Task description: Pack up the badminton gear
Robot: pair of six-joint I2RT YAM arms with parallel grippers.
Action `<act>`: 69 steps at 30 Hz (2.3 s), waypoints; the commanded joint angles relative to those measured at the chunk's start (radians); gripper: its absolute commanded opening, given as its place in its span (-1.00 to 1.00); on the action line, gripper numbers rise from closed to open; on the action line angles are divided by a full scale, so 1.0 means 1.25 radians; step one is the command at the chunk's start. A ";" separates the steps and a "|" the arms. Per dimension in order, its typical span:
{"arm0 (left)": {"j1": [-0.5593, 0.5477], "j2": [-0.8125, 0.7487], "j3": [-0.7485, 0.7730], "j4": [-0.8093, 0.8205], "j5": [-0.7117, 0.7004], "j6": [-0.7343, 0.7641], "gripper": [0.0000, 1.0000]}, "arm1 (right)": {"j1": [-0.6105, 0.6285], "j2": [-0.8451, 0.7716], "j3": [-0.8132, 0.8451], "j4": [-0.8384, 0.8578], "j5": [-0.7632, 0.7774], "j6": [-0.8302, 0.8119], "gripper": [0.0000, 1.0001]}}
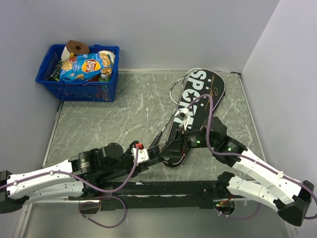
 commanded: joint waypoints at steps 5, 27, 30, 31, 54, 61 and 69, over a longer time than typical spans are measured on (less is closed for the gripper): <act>-0.018 -0.007 0.026 0.138 0.064 -0.020 -0.98 | 0.014 0.060 -0.029 0.118 0.127 0.010 -0.04; -0.025 -0.077 0.019 0.159 0.067 -0.021 -0.98 | -0.101 0.022 -0.237 0.261 0.126 0.101 -0.10; -0.025 -0.083 0.020 0.160 0.064 -0.022 -0.98 | -0.100 0.006 -0.253 0.255 0.126 0.101 -0.22; -0.025 -0.083 0.019 0.162 0.064 -0.022 -0.98 | -0.100 0.003 -0.254 0.251 0.125 0.097 -0.27; -0.024 -0.077 0.022 0.177 -0.075 -0.022 -0.98 | -0.015 -0.105 -0.238 0.018 0.122 0.043 -1.00; -0.025 -0.045 0.031 0.172 -0.141 -0.018 -0.98 | 0.063 -0.112 -0.232 0.021 0.149 0.055 -1.00; -0.024 -0.002 0.064 0.148 -0.239 -0.002 -0.95 | 0.080 -0.158 -0.095 -0.154 0.398 0.015 -1.00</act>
